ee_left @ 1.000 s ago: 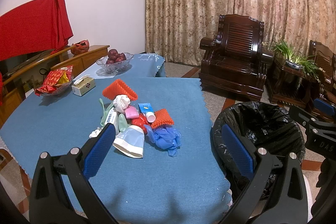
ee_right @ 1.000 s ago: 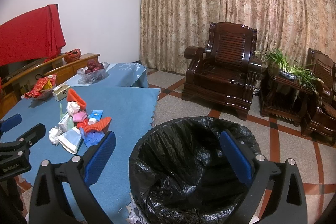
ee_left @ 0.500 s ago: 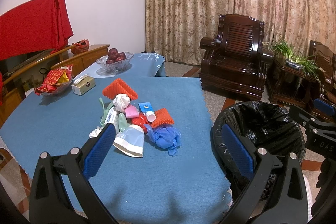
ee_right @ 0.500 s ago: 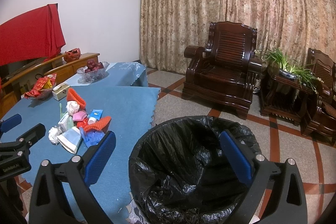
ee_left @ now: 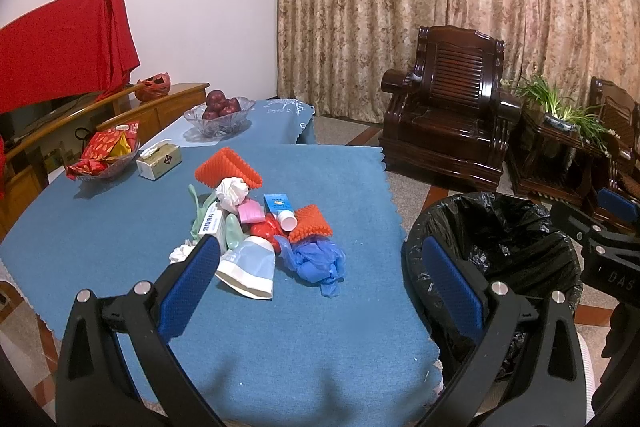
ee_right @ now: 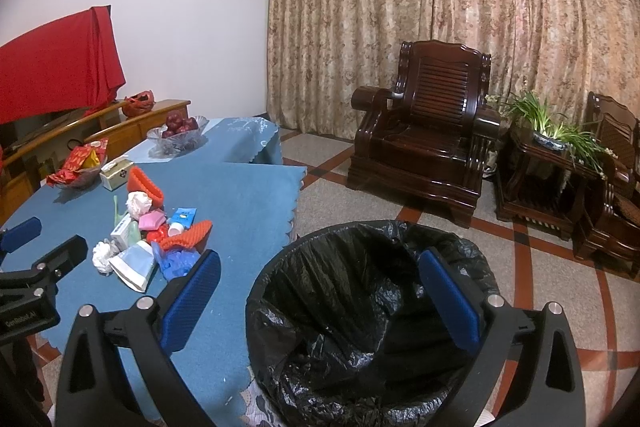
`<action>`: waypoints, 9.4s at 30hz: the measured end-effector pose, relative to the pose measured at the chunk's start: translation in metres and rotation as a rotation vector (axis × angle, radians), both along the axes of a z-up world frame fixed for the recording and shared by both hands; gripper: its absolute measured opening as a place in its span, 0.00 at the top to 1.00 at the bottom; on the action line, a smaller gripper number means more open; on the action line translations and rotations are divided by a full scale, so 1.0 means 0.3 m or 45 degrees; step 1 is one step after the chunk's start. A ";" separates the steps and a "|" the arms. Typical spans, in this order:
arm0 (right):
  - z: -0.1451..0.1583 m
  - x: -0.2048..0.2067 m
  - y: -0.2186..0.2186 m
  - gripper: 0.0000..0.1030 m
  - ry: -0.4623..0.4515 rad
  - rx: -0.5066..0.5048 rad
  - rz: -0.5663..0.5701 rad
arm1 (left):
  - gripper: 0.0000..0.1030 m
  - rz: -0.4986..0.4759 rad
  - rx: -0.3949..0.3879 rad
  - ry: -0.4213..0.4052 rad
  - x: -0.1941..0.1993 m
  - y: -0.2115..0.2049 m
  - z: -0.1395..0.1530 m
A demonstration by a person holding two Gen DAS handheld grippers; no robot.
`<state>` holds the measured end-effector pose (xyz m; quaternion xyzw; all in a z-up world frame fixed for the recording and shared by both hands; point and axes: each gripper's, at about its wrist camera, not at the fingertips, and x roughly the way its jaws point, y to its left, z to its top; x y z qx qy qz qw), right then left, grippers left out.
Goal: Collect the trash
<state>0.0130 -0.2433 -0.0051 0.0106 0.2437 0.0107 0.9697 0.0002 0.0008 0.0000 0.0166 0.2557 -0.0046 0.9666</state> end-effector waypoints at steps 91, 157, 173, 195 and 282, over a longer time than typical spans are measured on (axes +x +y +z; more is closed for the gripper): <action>-0.433 0.491 0.518 0.64 0.440 0.027 0.568 | 0.49 0.119 -0.129 0.336 0.435 0.412 -0.509; -0.222 0.175 -0.329 0.06 0.209 0.115 -0.159 | 0.14 -0.457 -0.055 0.142 0.339 -0.309 -0.210; -0.177 0.338 0.060 0.06 0.146 0.072 0.136 | 0.12 0.011 -0.032 0.085 0.346 0.215 -0.185; -0.369 0.633 0.555 0.15 0.267 0.000 0.408 | 0.17 0.350 -0.023 0.286 0.514 0.666 -0.446; -0.121 0.207 -0.305 0.85 0.153 0.134 -0.020 | 0.55 -0.435 -0.140 0.149 0.376 -0.351 -0.155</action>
